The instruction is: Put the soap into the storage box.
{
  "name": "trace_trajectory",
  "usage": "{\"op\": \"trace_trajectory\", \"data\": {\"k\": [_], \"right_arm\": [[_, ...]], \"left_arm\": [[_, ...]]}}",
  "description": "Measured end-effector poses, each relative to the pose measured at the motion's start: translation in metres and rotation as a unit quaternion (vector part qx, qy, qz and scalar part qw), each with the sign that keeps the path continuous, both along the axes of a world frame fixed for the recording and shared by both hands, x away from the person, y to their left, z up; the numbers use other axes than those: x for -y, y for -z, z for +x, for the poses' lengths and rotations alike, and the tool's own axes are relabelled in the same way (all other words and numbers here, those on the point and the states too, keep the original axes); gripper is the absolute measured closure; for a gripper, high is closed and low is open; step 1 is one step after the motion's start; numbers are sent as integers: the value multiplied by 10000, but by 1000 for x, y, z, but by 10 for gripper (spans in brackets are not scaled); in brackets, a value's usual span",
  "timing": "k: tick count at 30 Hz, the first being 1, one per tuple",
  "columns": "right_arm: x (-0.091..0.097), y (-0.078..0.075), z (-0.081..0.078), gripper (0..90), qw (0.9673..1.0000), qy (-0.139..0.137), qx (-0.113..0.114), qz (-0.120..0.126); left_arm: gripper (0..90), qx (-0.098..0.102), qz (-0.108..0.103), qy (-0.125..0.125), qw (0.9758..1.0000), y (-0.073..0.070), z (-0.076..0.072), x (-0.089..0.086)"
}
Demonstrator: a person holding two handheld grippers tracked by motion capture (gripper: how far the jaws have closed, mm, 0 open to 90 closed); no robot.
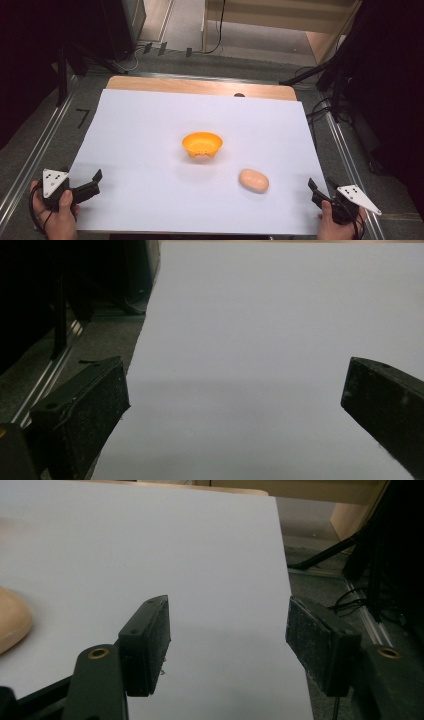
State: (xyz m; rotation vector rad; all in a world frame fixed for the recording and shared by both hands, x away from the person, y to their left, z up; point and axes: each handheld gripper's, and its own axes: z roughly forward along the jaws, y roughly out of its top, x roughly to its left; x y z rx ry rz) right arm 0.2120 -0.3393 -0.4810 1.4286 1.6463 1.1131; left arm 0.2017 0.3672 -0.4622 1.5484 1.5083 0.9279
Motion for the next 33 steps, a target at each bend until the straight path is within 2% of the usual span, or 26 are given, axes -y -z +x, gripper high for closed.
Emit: {"op": "trace_trajectory", "data": {"k": [3, 4, 9, 13, 14, 16, 20, 22, 23, 25, 26, 27, 30, 31, 32, 33], "right_arm": [[0, 1, 1, 340, 10000, -18, -30, 51], [1, 2, 1, 314, 9995, -209, -200, 127], [2, 1, -1, 277, 9981, -427, -351, 255], [2, -2, -3, 273, 9983, -424, -391, 77], [2, -3, -2, 241, 9984, -404, -399, 58], [2, -5, 0, 181, 9974, -542, -468, 126], [0, -8, 4, 180, 9957, -705, -598, -24], [-4, -10, 8, 190, 9930, -932, -707, -129], [-7, -13, 11, 205, 9903, -1124, -777, -238], [-9, -15, 14, 208, 9874, -1325, -827, -273], [-9, -15, 14, 208, 9874, -1325, -827, -273], [-12, -18, 17, 208, 9839, -1502, -883, -386], [-15, -21, 22, 208, 9784, -1756, -947, -545], [-15, -21, 22, 208, 9784, -1756, -947, -545], [-16, -22, 23, 208, 9769, -1814, -954, -609], [-18, -24, 27, 206, 9724, -2006, -994, -657]], "left_arm": [[0, 4, -19, -38, 10000, 0, 0, 0], [0, -2, -8, -44, 10000, 0, 0, 0], [0, 50, 42, -35, 10000, 0, -1, 1], [0, 109, 16, 10, 9999, 0, -2, 0], [0, 94, 45, 21, 9999, 0, -2, 0], [0, 72, 68, 23, 9999, 0, -2, 1], [0, 14, 94, -6, 10000, 0, 0, 2], [0, -21, 98, -9, 9999, 0, 0, 2], [0, -49, 82, -19, 10000, 0, 1, 1], [0, -76, 79, -39, 9999, 0, 2, 1], [0, -108, 73, -56, 9999, 0, 2, 2], [0, -130, 97, -35, 9999, 0, 3, 2], [0, -145, 96, -29, 9998, 0, 3, 2], [0, -145, 96, -29, 9998, 0, 3, 2], [0, -148, 91, -23, 9998, 0, 3, 2], [0, -166, 76, -40, 9998, 0, 3, 2]]}}
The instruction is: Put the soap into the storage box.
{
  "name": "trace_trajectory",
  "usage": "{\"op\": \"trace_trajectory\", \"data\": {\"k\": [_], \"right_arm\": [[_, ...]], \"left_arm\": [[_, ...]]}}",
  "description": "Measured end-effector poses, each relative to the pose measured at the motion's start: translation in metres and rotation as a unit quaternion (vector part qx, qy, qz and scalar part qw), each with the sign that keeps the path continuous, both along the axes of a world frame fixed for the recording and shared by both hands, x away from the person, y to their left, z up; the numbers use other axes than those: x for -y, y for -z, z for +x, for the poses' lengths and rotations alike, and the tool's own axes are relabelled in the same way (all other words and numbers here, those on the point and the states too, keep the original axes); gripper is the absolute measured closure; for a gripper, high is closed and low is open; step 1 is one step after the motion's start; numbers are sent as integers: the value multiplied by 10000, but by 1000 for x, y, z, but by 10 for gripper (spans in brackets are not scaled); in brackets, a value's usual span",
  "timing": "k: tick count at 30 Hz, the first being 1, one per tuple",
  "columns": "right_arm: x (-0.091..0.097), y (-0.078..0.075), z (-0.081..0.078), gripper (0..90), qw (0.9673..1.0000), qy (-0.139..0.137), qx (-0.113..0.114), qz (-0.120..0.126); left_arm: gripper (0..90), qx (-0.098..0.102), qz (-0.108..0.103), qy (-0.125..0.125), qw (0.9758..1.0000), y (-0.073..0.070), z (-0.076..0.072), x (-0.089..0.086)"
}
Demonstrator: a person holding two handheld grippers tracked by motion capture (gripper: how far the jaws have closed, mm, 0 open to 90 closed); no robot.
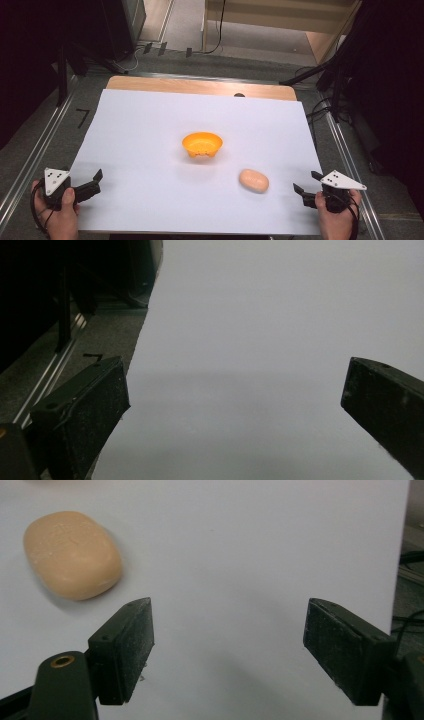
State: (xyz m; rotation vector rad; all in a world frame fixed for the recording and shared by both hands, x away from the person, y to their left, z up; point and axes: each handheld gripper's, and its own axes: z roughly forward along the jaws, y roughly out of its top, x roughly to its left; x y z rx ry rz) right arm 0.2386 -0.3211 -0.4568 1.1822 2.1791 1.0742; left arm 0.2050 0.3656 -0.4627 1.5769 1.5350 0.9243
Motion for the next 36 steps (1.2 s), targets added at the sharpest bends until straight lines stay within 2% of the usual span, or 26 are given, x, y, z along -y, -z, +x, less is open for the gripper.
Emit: {"op": "trace_trajectory", "data": {"k": [1, 2, 5, 6, 16, 21, 22, 23, 27, 28, 30, 32, 36], "right_arm": [[0, 0, 0, 206, 10000, 0, 0, 0], [-4, -2, 3, 201, 9998, -152, -48, -124], [-7, -2, 7, 192, 9992, -289, -104, -250], [-11, -2, 11, 188, 9984, -418, -178, -334], [-31, -6, 24, 198, 9926, -985, -433, -561], [-45, -10, 33, 225, 9849, -1473, -575, -707], [-45, -10, 33, 225, 9849, -1473, -575, -707], [-51, -11, 36, 237, 9822, -1603, -621, -761], [-63, -12, 42, 276, 9760, -1914, -763, -706], [-66, -12, 43, 276, 9745, -1973, -798, -716], [-68, -12, 44, 277, 9739, -1985, -827, -720], [-77, -13, 47, 286, 9700, -2130, -916, -727], [-87, -15, 50, 289, 9664, -2228, -1040, -751]], "left_arm": [[0, 0, 0, 0, 10000, 0, 0, 0], [0, -1, 6, -8, 10000, 0, 0, 0], [0, -12, 35, 1, 10000, 0, 0, 1], [0, -11, 55, 4, 10000, 0, 1, 1], [0, -37, 57, 23, 10000, 0, 1, 2], [0, -22, 56, 26, 10000, 0, 1, 1], [0, -22, 56, 26, 10000, 0, 1, 1], [0, -39, 59, 29, 10000, 0, 1, 2], [0, -43, 75, 36, 10000, 0, 1, 2], [0, -43, 77, 39, 10000, 0, 1, 2], [0, -44, 75, 49, 10000, 1, 1, 2], [0, -71, 99, 63, 9999, 0, 1, 2], [0, -73, 101, 71, 9999, 0, 1, 2]]}}
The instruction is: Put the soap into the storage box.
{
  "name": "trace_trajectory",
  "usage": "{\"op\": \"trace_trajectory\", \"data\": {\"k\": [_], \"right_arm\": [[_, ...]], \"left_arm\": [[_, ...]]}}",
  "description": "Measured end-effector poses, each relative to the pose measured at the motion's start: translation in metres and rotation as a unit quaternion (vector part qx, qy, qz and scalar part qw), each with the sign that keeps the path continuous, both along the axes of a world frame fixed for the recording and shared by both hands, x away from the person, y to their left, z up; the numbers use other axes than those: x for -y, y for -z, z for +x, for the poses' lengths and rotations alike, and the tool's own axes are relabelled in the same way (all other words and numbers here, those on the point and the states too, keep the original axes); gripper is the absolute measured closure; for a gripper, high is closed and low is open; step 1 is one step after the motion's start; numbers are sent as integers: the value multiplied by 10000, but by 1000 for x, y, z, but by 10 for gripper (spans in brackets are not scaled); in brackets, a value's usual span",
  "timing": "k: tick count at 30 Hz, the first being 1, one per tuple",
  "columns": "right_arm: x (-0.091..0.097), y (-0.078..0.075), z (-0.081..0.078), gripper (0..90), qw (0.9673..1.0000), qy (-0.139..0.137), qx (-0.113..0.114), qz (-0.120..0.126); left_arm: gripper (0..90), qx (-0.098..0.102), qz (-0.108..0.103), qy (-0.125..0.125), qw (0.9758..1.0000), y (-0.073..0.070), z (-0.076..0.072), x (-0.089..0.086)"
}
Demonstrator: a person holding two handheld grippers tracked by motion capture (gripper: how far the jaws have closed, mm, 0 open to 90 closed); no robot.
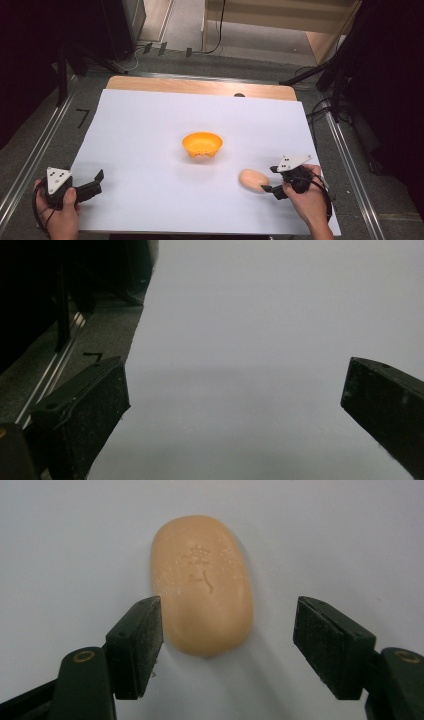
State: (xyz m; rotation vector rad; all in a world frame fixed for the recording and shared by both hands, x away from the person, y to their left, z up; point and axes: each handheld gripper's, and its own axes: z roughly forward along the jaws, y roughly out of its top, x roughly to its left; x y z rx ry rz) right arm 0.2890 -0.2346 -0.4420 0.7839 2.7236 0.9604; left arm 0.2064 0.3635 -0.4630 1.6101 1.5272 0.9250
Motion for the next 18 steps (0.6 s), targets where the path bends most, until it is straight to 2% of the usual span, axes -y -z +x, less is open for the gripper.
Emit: {"op": "trace_trajectory", "data": {"k": [8, 11, 18], "right_arm": [[-16, 2, 6, 287, 9993, -251, -149, -217], [-24, 5, 9, 283, 9983, -368, -297, -328], [-35, 11, 15, 274, 9962, -418, -502, -571]], "left_arm": [[0, -13, 3, 14, 10000, 0, 0, 0], [0, -9, 17, 20, 10000, 0, 0, 0], [0, -11, 1, 33, 10000, 0, 0, 0]]}}
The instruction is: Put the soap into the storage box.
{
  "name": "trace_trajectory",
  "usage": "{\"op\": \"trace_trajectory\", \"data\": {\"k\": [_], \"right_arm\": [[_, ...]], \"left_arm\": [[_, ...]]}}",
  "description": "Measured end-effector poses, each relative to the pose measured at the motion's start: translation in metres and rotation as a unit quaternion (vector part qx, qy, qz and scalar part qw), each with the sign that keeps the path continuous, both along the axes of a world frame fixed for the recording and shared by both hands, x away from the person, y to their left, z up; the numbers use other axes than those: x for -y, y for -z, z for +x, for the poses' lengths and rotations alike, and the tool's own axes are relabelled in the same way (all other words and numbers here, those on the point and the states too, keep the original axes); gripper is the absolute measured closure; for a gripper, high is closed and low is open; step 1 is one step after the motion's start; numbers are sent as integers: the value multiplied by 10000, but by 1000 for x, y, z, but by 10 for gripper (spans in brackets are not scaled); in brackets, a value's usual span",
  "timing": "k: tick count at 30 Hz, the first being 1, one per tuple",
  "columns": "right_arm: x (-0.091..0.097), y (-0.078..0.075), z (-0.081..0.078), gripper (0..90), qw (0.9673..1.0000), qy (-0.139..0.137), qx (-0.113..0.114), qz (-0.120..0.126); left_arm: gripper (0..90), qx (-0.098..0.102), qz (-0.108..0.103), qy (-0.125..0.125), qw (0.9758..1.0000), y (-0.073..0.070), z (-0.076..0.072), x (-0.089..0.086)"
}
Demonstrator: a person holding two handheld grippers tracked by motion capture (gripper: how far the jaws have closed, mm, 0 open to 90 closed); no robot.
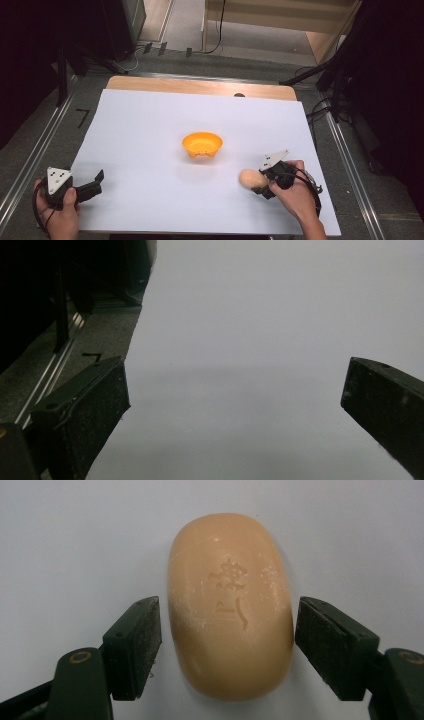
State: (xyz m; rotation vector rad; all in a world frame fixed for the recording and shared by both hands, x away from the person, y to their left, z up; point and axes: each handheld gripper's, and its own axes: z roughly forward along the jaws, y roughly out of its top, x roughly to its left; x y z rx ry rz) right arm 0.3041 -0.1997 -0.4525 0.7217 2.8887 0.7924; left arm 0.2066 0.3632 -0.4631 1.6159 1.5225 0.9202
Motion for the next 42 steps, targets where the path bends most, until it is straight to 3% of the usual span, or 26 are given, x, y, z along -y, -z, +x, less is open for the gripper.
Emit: {"op": "trace_trajectory", "data": {"k": [4, 12, 17, 20, 30, 36, 42], "right_arm": [[-7, 5, 6, 283, 9997, -61, -115, -192], [-13, 7, 7, 317, 9995, -117, 0, -306], [-14, 5, 8, 325, 9992, -122, -57, -384], [-17, 5, 7, 327, 9985, -202, 51, -497], [-16, 6, 6, 326, 9985, -251, 127, -470], [-17, 5, 8, 331, 9987, -221, 50, -450], [-14, -3, 10, 332, 9987, -277, 211, -373]], "left_arm": [[0, -21, 19, 19, 10000, 0, 0, 0], [0, -24, 24, 25, 10000, 0, 0, 1], [0, -22, 29, 31, 10000, 0, 0, 1], [0, -18, 15, 31, 10000, 0, 0, 1], [0, -45, 40, 45, 10000, 0, 1, 1], [0, -46, 22, 59, 10000, 0, 1, 0], [0, -51, 6, 68, 10000, 0, 1, 0]]}}
